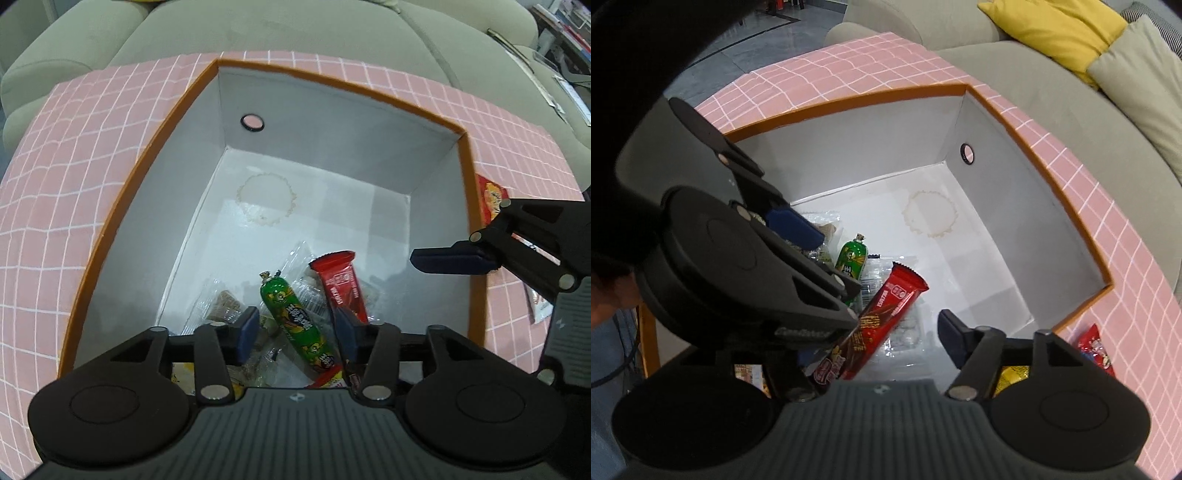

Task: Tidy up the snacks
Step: 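Open both grippers to drop the stick and bar into the shoebox, then move both tools back toward the remaining snacks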

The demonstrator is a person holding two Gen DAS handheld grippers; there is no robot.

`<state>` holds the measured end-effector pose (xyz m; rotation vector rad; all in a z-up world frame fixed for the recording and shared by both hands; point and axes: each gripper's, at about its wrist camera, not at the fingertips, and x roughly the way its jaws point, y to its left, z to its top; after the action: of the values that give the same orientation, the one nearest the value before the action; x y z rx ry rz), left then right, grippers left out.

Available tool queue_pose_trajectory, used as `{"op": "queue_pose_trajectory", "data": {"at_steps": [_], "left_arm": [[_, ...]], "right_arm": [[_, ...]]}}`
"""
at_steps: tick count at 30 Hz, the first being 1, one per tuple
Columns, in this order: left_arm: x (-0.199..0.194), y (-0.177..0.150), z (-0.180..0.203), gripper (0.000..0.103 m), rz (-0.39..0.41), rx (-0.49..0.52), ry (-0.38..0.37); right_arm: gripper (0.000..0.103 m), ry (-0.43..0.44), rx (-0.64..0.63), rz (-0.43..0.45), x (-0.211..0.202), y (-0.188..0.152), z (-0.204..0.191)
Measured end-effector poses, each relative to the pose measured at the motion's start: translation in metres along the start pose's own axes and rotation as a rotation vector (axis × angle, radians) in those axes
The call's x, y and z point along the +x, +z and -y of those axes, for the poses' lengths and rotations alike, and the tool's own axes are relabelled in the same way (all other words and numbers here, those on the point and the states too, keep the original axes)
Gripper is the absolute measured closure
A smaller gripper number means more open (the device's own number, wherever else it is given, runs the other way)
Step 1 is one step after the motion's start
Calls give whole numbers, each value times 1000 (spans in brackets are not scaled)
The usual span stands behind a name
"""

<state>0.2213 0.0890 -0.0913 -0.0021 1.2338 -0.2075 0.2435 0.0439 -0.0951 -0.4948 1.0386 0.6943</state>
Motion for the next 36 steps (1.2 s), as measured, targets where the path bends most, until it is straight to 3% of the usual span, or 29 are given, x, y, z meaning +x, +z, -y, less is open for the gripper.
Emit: {"op": "queue_pose_trajectory", "data": {"at_steps": [8, 16, 24, 36], "left_arm": [[-28, -11, 4, 33, 54, 16, 38], [-73, -27, 20, 29, 195, 4, 19], [-105, -51, 57, 29, 315, 31, -13], [-101, -77, 125, 34, 371, 77, -64]], "right_arm": [[23, -52, -6, 29, -24, -7, -7], [11, -52, 151, 199, -70, -35, 5], [6, -119, 246, 360, -110, -95, 10], [4, -212, 345, 400, -121, -191, 17]]}}
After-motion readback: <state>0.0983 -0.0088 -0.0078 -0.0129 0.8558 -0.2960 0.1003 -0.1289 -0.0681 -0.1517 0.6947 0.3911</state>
